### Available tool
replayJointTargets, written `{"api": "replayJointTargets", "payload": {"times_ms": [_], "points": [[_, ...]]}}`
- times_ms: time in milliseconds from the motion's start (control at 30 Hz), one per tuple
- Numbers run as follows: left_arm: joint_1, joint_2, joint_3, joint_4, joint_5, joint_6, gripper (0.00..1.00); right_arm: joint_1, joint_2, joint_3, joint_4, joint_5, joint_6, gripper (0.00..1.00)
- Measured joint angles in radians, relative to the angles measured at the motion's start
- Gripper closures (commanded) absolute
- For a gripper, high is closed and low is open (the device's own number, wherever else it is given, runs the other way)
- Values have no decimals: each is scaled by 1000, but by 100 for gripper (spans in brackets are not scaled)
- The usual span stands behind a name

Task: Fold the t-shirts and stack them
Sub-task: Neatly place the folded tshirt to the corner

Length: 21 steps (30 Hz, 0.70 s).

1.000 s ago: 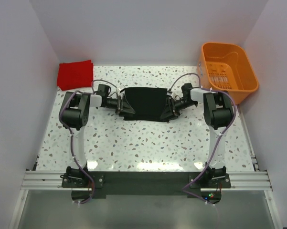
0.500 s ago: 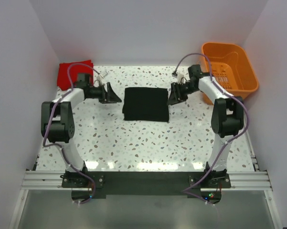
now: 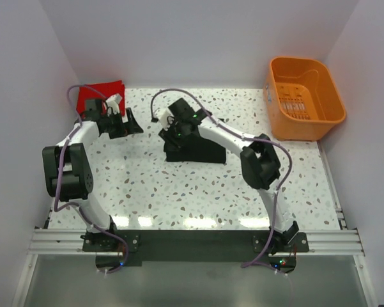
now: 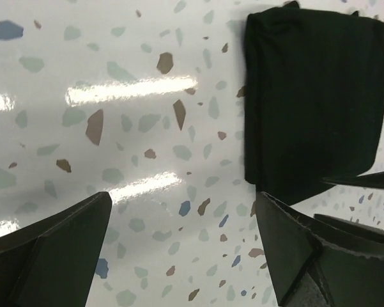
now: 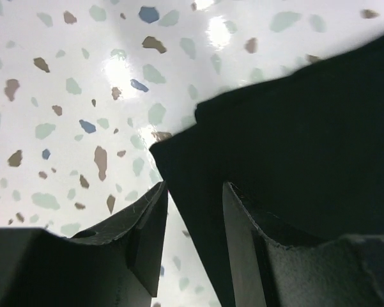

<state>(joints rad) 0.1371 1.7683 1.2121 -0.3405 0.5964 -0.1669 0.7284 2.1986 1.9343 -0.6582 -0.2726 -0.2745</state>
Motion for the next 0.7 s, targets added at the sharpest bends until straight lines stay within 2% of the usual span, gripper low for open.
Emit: {"api": "replayJointTargets", "payload": {"times_ms": [200,633,667,700], "points": [[0,6,-65,12,-61,-28,0,68,114,19,2,66,-26,57],[0,6,-93,29,-77,-50,0,83,143,-16,75,95,-37,59],[0,6,-96,29,-77,-52,0,83,142,-23,84,95,-39,60],[0,6,-98,31,-77,-56,0,83,140,-28,90,94,-42,66]]}}
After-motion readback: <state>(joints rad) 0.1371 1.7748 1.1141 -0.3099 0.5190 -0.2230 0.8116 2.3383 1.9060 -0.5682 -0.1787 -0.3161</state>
